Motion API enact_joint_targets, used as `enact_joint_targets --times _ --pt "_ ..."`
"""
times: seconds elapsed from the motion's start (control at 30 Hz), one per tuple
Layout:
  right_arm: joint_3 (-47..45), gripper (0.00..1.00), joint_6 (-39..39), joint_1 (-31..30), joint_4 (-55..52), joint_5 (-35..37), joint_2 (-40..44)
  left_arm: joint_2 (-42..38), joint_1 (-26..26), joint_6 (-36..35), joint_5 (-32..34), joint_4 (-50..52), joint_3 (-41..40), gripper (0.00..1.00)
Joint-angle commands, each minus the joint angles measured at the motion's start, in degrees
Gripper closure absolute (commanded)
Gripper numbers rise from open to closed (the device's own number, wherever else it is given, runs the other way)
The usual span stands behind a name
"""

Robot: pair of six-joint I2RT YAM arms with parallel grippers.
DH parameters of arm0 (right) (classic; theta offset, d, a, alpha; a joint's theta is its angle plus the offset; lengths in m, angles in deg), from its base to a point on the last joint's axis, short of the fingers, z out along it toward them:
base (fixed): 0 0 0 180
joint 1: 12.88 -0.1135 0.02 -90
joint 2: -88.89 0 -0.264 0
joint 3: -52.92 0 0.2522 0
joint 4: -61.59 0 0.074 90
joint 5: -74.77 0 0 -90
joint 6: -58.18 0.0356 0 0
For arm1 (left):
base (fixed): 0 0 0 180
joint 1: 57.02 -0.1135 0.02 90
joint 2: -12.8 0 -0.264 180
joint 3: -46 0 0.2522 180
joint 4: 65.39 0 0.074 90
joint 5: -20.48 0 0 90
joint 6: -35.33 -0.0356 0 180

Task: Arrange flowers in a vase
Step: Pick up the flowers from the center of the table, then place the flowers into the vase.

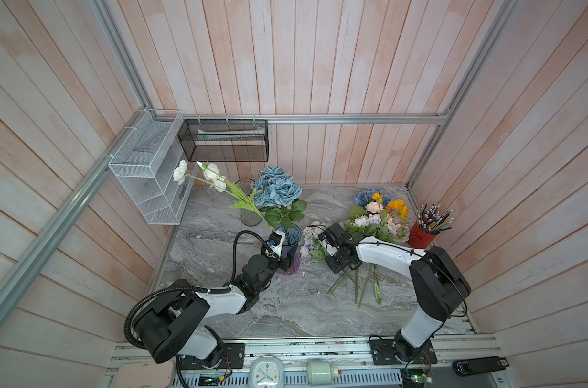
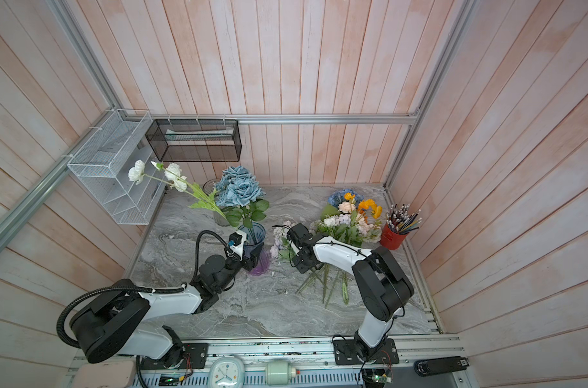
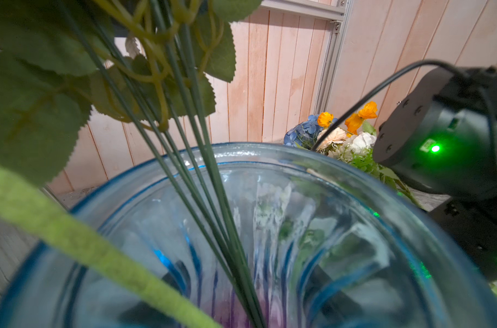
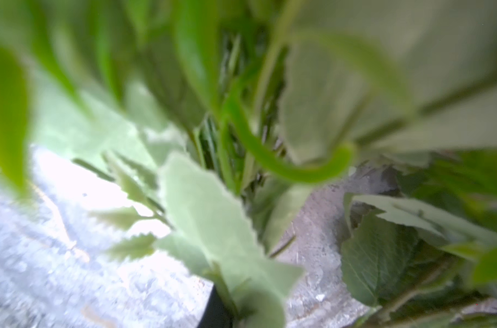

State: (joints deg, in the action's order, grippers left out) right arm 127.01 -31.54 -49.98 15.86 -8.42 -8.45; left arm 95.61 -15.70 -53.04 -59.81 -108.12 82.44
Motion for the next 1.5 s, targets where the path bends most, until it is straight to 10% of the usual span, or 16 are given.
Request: enact_joint_targets --times 0.0,0.4,0.83,1.47 --pt "0.59 1.00 1.59 -0.40 -2.36 -0.48 3.47 1.57 0.32 0.66 0.57 4.57 -0.97 1.00" --pt "1.95 1.00 11.61 11.55 2.69 -16.31 19.71 1.92 0.34 0.57 0.82 4.80 -0.79 1.00" --pt "-7.50 1.00 26.99 19.27 49.82 -30.81 45.54 2.92 0.50 0.43 1.18 4.02 -1.05 1.00" --pt "-19.63 1.00 14.15 -4.65 102.80 -27.97 28.82 3.01 0.87 0.54 -0.17 5.18 0.17 1.00"
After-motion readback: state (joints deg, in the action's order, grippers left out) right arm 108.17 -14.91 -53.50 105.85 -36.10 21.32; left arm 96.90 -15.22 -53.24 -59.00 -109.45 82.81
